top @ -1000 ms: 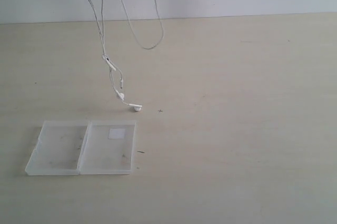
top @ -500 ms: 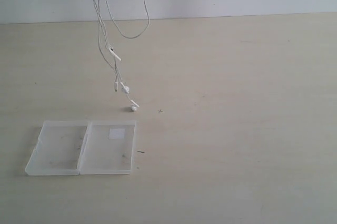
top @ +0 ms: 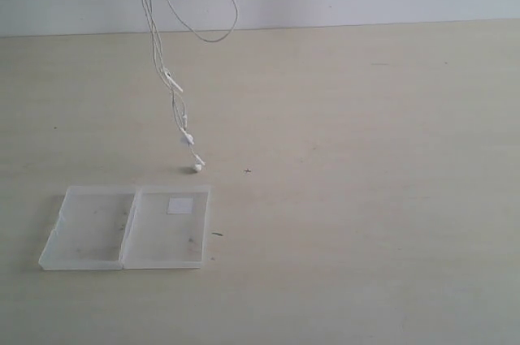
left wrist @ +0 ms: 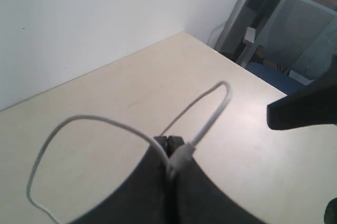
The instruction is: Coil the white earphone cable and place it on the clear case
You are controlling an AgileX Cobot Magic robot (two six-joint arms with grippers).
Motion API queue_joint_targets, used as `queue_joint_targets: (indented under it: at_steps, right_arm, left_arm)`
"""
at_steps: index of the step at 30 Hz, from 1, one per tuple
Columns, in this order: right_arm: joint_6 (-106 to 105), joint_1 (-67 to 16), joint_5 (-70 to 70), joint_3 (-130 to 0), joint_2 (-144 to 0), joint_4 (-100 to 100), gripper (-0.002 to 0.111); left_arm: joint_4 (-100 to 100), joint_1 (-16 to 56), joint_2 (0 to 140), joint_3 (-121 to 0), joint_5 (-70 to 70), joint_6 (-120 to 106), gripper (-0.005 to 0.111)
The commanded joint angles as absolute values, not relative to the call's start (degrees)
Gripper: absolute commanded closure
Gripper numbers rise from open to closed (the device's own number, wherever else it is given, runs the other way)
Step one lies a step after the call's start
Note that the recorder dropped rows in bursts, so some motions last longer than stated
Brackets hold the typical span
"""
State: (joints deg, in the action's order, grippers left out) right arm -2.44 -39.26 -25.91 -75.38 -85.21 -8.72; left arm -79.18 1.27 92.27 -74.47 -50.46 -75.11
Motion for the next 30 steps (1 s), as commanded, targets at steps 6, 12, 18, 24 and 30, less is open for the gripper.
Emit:
queue_joint_targets:
  at_steps: [6, 12, 18, 24, 30]
  right_arm:
    - [-4.8, -39.3, -16.9, -75.2, -92.2, -6.1, 0.027]
    - [-6.6, -39.3, -13.8, -75.2, -96.1, -6.1, 0.025]
    - [-14.9, -41.3, -6.8, -75.2, -98.6, -6.1, 0.024]
    - [-14.2, -42.0, -2.6, -75.2, -100.2, -6.1, 0.014]
    - [-14.0, -42.0, -0.9, -75.2, -101.9, -7.2, 0.008]
  left_arm:
    - [-83.2, 1.1, 90.9, -74.8, -45.7, -71.2, 0.107]
    - [-84.5, 1.1, 90.8, -74.8, -44.6, -70.3, 0.107]
    - [-84.9, 1.1, 90.8, -74.8, -43.4, -70.2, 0.107]
    - [-84.9, 1.1, 90.8, -74.8, -43.4, -70.2, 0.107]
    - [-84.9, 1.1, 90.8, -74.8, -43.4, -70.2, 0.107]
